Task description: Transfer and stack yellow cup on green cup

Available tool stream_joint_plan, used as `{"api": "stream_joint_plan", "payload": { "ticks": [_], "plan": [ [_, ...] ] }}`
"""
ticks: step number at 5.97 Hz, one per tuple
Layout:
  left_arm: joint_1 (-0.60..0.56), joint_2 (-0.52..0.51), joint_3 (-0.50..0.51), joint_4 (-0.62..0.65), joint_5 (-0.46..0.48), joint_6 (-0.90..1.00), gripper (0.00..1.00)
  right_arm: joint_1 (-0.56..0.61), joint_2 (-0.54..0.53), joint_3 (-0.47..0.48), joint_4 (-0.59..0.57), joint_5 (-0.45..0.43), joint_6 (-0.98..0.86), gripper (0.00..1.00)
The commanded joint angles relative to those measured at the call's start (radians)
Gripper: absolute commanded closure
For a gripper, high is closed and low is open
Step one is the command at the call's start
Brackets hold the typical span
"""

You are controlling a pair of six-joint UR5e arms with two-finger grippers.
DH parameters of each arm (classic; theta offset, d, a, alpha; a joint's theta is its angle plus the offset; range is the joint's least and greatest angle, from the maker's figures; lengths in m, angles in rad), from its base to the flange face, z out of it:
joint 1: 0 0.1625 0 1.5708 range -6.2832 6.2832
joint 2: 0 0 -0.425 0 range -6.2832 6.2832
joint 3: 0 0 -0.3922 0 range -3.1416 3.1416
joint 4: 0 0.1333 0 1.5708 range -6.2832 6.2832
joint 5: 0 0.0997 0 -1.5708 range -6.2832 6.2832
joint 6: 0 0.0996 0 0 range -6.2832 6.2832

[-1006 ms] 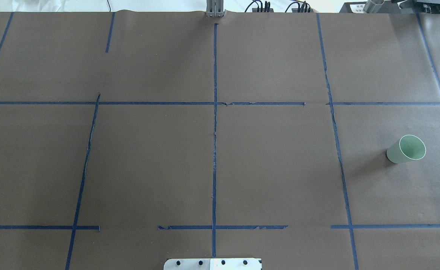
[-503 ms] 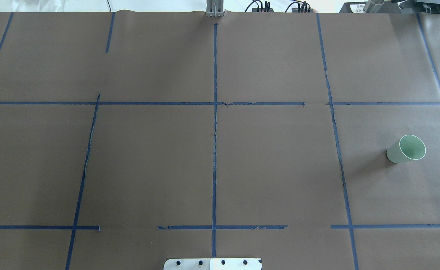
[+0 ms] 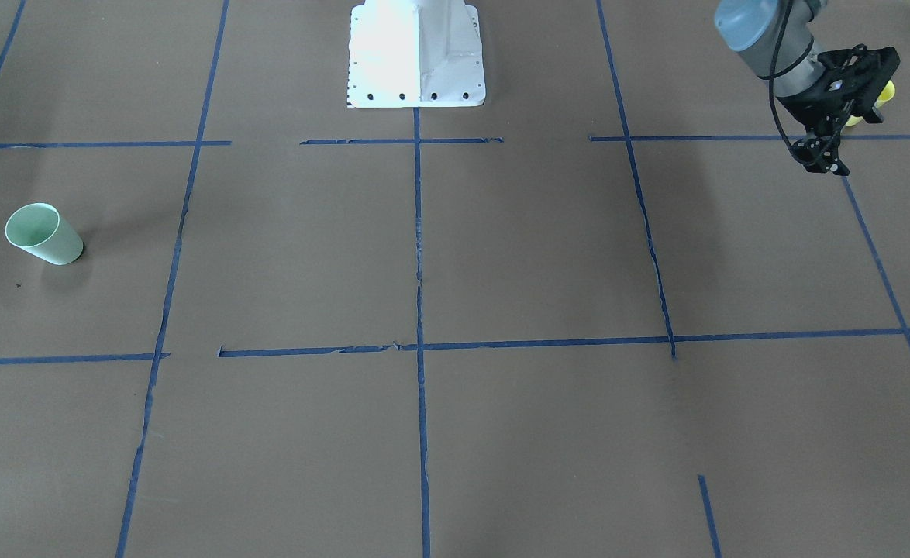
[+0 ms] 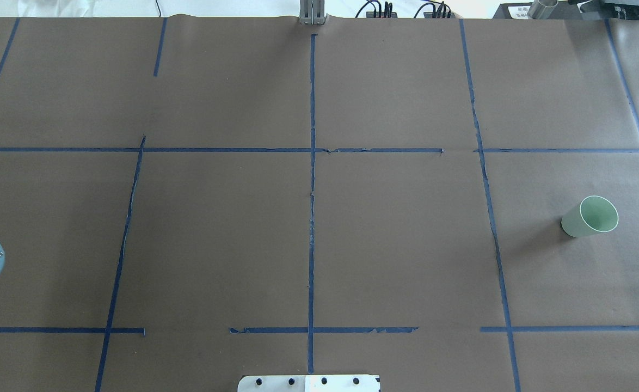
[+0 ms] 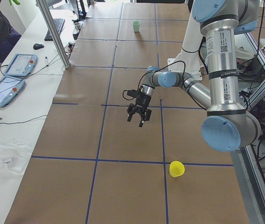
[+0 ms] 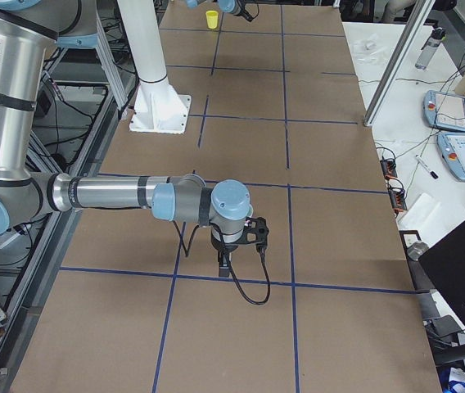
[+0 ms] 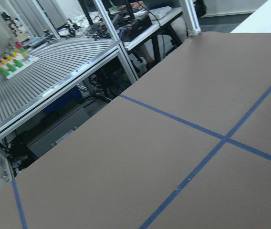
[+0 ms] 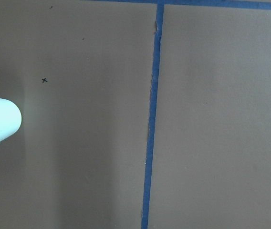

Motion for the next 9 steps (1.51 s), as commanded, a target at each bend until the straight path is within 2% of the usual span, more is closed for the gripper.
{"api": "stream_joint_plan", "payload": {
  "ticks": [1, 2, 5, 6, 8, 9],
  "plan": [
    [0.092, -0.038, -0.001, 0.212, -0.054, -0.359, 0.00, 0.000, -0.002, 0.000, 0.002, 0.000, 0.000, 0.00],
    [0.113, -0.044, 0.003, 0.244, -0.132, -0.485, 0.00, 0.000, 0.000, 0.000, 0.000, 0.000, 0.000, 0.00],
    [0.222, -0.021, 0.042, 0.254, -0.153, -0.983, 0.00, 0.000, 0.003, 0.003, 0.002, 0.000, 0.001, 0.00],
    [0.235, -0.018, 0.108, 0.251, -0.156, -1.068, 0.00, 0.000, 0.003, 0.006, 0.002, 0.000, 0.000, 0.00],
    [0.293, 0.000, 0.230, 0.225, -0.172, -1.114, 0.00, 0.000, 0.001, 0.017, 0.002, 0.000, 0.001, 0.00],
    [0.349, 0.038, 0.257, 0.173, -0.203, -1.114, 0.00, 0.002, 0.001, 0.017, 0.002, 0.000, 0.001, 0.00]
  ]
}}
